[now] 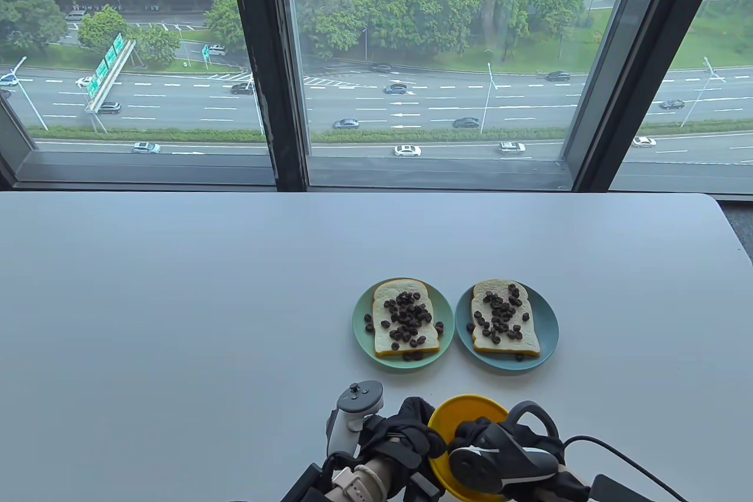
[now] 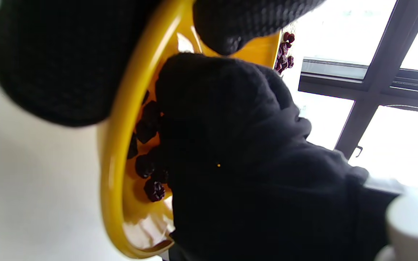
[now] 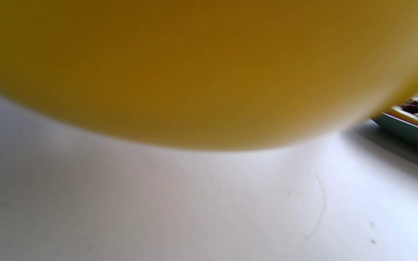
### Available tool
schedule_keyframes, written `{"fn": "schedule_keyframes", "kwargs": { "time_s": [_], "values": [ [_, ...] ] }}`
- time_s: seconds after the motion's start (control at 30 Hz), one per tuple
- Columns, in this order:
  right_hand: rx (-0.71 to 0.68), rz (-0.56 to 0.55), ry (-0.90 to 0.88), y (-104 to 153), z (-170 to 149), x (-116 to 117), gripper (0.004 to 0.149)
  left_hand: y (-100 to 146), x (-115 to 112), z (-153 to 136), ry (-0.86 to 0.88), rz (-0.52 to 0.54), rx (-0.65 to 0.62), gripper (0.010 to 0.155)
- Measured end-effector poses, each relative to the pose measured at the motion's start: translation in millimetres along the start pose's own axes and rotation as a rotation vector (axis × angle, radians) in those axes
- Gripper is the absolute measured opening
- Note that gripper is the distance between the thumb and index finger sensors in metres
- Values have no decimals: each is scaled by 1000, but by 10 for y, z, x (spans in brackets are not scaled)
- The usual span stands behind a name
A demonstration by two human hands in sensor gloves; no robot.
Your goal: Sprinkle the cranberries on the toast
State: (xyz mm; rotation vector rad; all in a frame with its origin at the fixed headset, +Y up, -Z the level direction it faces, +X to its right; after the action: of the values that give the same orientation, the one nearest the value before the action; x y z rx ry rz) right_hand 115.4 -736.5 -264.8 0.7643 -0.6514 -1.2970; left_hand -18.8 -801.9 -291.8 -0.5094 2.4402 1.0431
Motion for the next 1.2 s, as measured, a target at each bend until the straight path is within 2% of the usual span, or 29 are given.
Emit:
{"fn": "schedule_keyframes", "kwargs": {
  "time_s": [0.2,0.4,0.5,0.63,0.73,0.8,0.93,1.07,1.2],
  "values": [
    [-23,-22,-36,37,-51,-19,33,-19,-3,-14,9,-7,19,55],
    [-30,-75,-73,107,-95,-207,33,-14,9,-12,15,-2,19,54],
    [-10,-99,-144,144,-196,-326,33,-4,32,-9,24,5,17,54],
    [69,-136,-263,130,-480,-477,33,-2,44,-2,14,8,14,54],
    [224,-183,-333,-2,-909,-561,33,-3,45,-2,10,5,17,54],
    [389,-207,-364,-137,-1274,-549,33,-5,48,-7,5,2,25,54],
    [721,-195,-491,-416,-1972,-292,33,-16,54,-23,12,0,37,54],
    [866,-154,-541,-641,-2269,17,33,-16,49,-30,12,-5,49,54],
    [922,-133,-464,-827,-2341,133,33,-18,49,-37,10,-4,57,54]
  ]
}}
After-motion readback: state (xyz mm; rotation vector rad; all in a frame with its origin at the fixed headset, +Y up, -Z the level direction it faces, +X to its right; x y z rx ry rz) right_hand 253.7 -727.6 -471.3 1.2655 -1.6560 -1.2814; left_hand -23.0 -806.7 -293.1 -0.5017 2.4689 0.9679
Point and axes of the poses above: the tracker on the back of each hand, its own z axis roughly to the thumb side, its own y axis roughly from the fingertips to the wrist, x = y × z, the point moved 2 cm from there along -y, roughly from the wrist to the fingertips, and after that the axes turned 8 degrees about x, right-handed, at the moved point
